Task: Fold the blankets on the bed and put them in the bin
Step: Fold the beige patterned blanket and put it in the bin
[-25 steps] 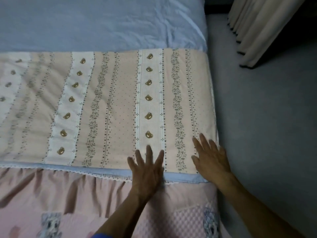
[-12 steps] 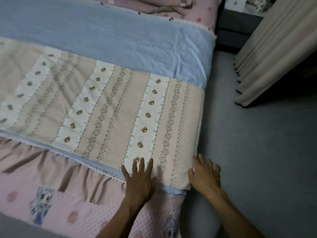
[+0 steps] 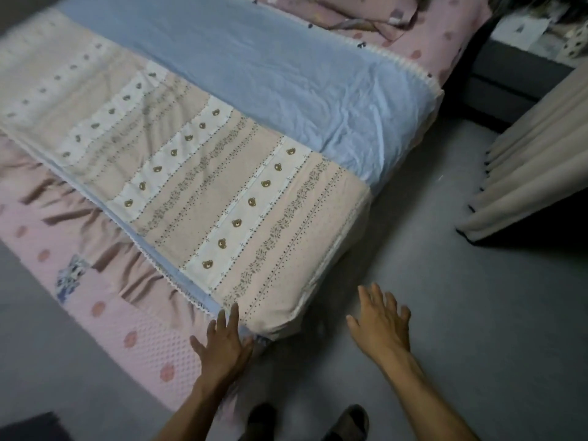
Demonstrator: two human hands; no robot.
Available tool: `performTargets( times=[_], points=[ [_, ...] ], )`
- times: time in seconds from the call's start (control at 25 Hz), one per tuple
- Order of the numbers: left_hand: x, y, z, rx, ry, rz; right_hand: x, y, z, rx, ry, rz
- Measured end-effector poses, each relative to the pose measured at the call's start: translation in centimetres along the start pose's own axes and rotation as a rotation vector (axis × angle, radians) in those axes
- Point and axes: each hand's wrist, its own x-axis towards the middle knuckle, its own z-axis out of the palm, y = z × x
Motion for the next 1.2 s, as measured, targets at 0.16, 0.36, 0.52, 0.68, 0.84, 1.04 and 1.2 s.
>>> performTargets(
  times=[0.16,0.36,0.52,0.68,0.84,1.04,1.2],
  points=[
    [1.4,3.0,1.0,-0.128,-0.053,-0.132,5.5,-1.4,-3.4,-0.054,-0.023,-0.139],
    [8.3,9.4,0.4,-0.247,-0.024,-0.105,14.4,-2.3,-7.5,0.000,-0.054,-0.152],
    [12.6,14.2,-0.9,-0.187,0.022,-0.072,20.8,0.6,-9.4,0.097,-0.135,-0.056],
    [13.5,18.9,0.8,-0.130,0.136,0.023,25.2,5.7,-10.4,0.197,-0.206,0.045],
    [13.2,25.1,4.3,-0.373,0.104,-0.040,29.9,10.6,-9.4,0.270,-0.308,0.017],
    [15.2,35.1,14.6,-0.984,0.138,-0.452,39.0,18.8,-5.2,0.335,-0.512,-0.071],
    [19.1,41.6,22.2,-1.163,0.111,-0.658,45.2,22.0,-0.4,0.333,-0.537,-0.148]
  ],
)
